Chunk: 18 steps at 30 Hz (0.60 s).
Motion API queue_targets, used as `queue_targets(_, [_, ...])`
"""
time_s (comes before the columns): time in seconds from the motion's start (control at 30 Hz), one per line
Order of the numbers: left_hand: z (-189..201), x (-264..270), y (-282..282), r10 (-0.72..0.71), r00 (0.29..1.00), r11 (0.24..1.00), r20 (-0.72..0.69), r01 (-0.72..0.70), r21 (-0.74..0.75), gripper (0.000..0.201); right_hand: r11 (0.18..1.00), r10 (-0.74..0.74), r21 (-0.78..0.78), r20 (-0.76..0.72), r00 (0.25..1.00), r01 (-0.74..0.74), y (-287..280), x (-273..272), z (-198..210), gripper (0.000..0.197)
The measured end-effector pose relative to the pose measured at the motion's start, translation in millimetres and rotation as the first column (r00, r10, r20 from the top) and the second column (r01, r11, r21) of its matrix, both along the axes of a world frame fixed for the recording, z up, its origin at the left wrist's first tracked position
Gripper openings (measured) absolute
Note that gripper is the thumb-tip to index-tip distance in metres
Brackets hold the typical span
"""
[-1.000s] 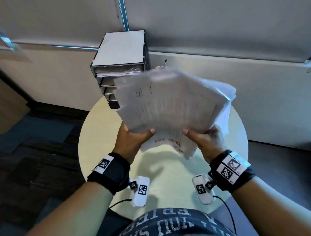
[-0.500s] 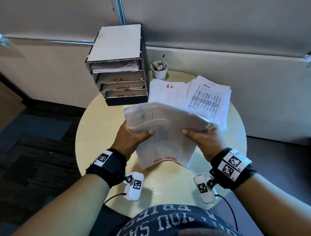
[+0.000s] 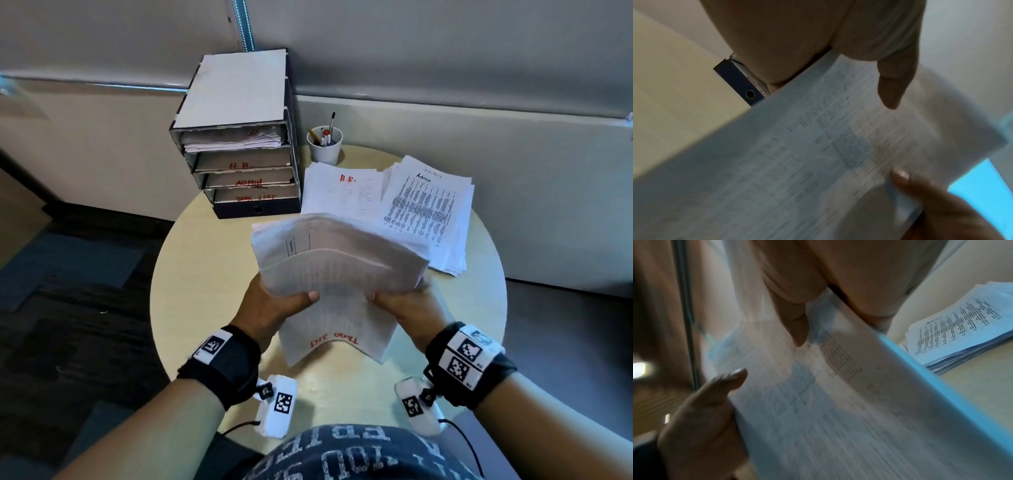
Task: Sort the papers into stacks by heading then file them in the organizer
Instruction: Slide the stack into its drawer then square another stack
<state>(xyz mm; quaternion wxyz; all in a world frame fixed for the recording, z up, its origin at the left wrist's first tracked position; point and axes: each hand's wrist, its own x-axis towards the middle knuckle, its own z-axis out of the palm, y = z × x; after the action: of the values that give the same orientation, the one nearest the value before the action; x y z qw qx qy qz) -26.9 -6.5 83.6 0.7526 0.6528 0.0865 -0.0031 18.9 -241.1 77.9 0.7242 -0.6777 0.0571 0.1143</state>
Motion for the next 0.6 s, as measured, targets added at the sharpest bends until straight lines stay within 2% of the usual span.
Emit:
queue_targets(0.1, [-8.8, 0.4, 3.0, 0.031, 0.998, 0.999, -0.053, -0.033, -0.034, 0.059, 0.999, 0.018, -0.038, -0.054, 0.998, -0.020, -0.1, 1.9, -7.4, 0.019])
queue_targets(0.2, [-13.1, 5.4, 1.0, 0.125, 0.977, 0.992, -0.170, -0.121, 0.034, 0.055, 0.982, 0.076, -0.157, -0.165, 0.983, -0.103, 5.8, -2.0, -13.1, 0.016])
queue_targets(0.27, [-5.8, 14.5, 3.0, 0.128, 0.978, 0.992, -0.163, -0.123, 0.042, 0.039, 0.981, 0.065, -0.175, -0.116, 0.991, -0.085, 1.9, 3.9, -8.9, 0.015])
queue_targets(0.33, [5.3, 21.2, 9.6, 0.153, 0.979, 0.982, -0.137, -0.166, -0.091, 0.030, 0.983, 0.103, -0.147, -0.049, 0.993, -0.109, -12.0, 10.3, -2.0, 0.014])
queue_targets(0.4, [10.3, 26.3, 20.8, 0.213, 0.970, 0.916, -0.115, -0.239, -0.323, 0.041, 0.989, 0.129, -0.076, -0.023, 0.991, -0.130, -31.4, 12.5, 2.2, 0.020])
queue_targets(0.43, [10.5, 28.1, 24.5, 0.232, 0.965, 0.869, -0.120, -0.261, -0.420, 0.049, 0.993, 0.122, -0.002, -0.032, 0.992, -0.122, -39.4, 10.3, 2.2, 0.030])
queue_targets(0.5, [7.7, 31.4, 27.0, 0.240, 0.960, 0.791, -0.145, -0.280, -0.544, 0.069, 0.969, 0.123, 0.226, -0.081, 0.989, -0.102, -41.3, 4.7, 5.6, 0.052])
queue_targets(0.53, [8.2, 31.8, 23.1, 0.225, 0.962, 0.761, -0.153, -0.272, -0.590, 0.077, 0.942, 0.122, 0.325, -0.087, 0.989, -0.088, -36.2, 1.3, 7.3, 0.056])
queue_targets(0.6, [9.2, 30.6, 10.5, 0.172, 0.974, 0.699, -0.148, -0.227, -0.678, 0.084, 0.913, 0.062, 0.406, -0.043, 0.997, -0.039, -18.3, -3.2, 11.7, 0.042])
